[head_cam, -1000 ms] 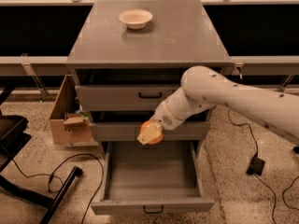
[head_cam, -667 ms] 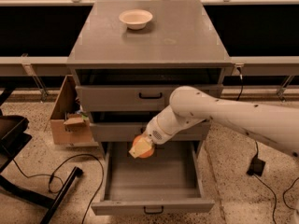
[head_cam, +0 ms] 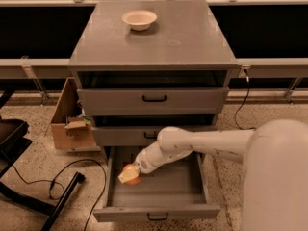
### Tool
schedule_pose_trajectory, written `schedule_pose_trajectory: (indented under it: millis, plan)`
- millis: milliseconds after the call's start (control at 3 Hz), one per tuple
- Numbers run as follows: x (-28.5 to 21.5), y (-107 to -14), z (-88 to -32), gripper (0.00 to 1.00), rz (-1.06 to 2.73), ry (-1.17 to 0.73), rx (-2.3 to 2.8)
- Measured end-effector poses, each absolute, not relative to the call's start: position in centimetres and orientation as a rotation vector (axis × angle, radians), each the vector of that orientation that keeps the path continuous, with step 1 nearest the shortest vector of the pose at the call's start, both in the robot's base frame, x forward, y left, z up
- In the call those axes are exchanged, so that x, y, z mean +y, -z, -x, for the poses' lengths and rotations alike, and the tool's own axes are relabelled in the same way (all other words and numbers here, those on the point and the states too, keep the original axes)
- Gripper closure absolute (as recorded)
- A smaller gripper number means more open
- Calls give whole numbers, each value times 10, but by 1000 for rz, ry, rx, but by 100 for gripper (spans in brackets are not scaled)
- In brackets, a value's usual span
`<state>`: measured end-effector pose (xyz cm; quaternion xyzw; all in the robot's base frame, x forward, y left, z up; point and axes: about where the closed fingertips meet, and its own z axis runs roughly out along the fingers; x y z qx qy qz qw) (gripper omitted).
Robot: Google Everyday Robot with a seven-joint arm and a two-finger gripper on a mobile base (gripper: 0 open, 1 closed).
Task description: Place orange into bottom drawer
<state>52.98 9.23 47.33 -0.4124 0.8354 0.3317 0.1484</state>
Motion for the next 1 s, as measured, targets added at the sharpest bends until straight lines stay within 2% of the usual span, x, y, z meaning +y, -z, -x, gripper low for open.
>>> schedule_pose_trajectory:
  millis: [667, 1000]
  plan:
    - [119, -378, -541, 100, 1073, -1127, 2507]
    - [116, -375, -542, 100, 1058, -1116, 2515]
